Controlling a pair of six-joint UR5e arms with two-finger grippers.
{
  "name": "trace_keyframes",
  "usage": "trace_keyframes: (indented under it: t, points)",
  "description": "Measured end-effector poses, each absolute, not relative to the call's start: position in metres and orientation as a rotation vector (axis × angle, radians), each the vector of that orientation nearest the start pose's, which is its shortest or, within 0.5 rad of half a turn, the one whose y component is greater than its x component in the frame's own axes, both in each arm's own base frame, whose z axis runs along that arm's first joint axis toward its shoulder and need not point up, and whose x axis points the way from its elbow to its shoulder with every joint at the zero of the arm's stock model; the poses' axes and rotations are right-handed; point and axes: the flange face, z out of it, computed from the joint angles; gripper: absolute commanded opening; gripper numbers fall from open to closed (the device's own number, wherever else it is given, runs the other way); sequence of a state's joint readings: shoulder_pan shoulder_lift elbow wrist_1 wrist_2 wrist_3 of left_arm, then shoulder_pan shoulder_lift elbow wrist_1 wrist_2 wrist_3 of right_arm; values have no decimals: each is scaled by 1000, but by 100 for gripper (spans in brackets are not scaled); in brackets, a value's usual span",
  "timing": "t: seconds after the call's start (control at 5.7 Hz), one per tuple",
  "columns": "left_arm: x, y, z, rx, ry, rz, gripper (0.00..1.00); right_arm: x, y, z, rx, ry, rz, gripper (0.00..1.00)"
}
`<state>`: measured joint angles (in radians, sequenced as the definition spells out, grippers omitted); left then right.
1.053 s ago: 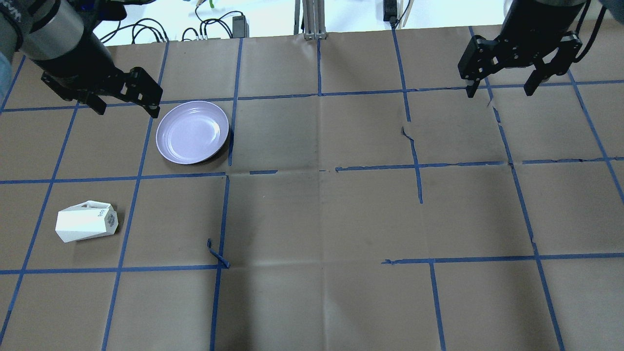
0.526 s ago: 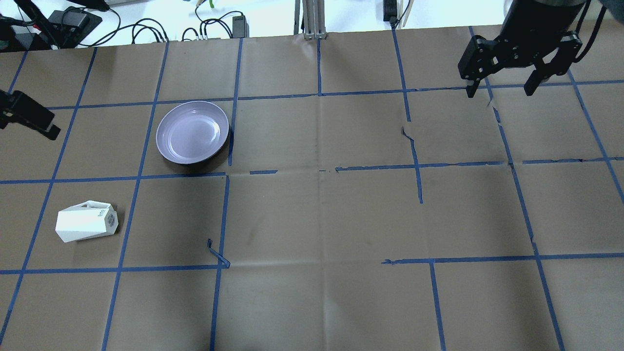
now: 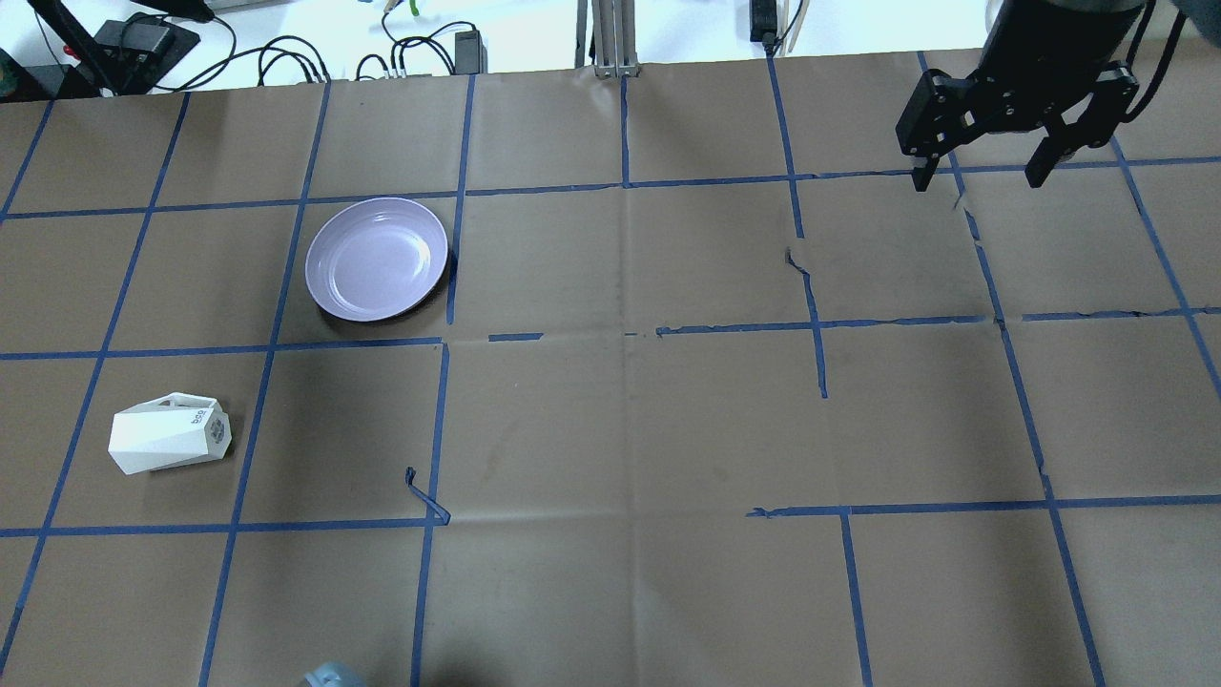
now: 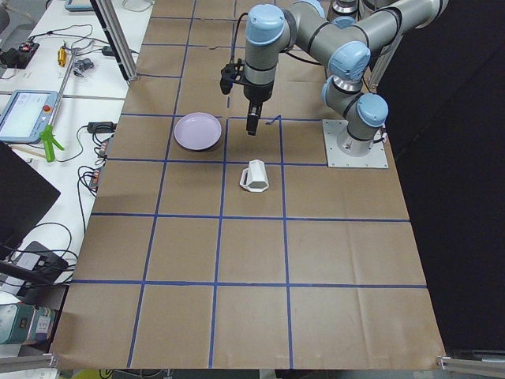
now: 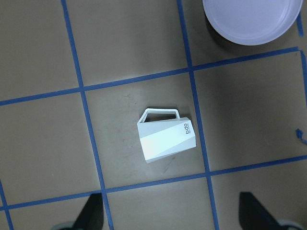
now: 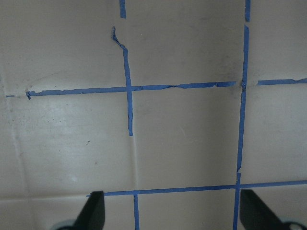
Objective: Flip cup and place on plate
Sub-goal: 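Lower the left gripper beside the white faceted mug lying on its side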
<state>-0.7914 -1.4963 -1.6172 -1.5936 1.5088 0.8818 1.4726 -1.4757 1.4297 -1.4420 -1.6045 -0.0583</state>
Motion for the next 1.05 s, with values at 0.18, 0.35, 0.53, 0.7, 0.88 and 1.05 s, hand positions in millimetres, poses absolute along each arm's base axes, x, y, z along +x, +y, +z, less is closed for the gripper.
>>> trace_keyframes:
  t: [0.18, 0.35, 0.53, 0.7, 0.88, 1.05]
  points:
    - [265, -421, 472, 45, 3256, -69, 98, 78, -533, 496, 61, 3165, 135, 100]
    - [295, -426, 437, -16, 3329, -20, 98, 78, -533, 496, 61, 3165, 135, 100]
    - [314, -433, 404, -24, 3388, 39, 98, 78, -533, 496, 61, 3165, 135, 100]
    - [329, -435, 371, -2, 3463, 70, 98, 78, -533, 496, 61, 3165, 135, 100]
    - [352, -433, 333, 34, 3565, 56, 98, 78, -533, 496, 61, 3165, 135, 100]
    - [378, -427, 290, 82, 3679, -11, 98, 78, -533, 496, 61, 3165, 135, 100]
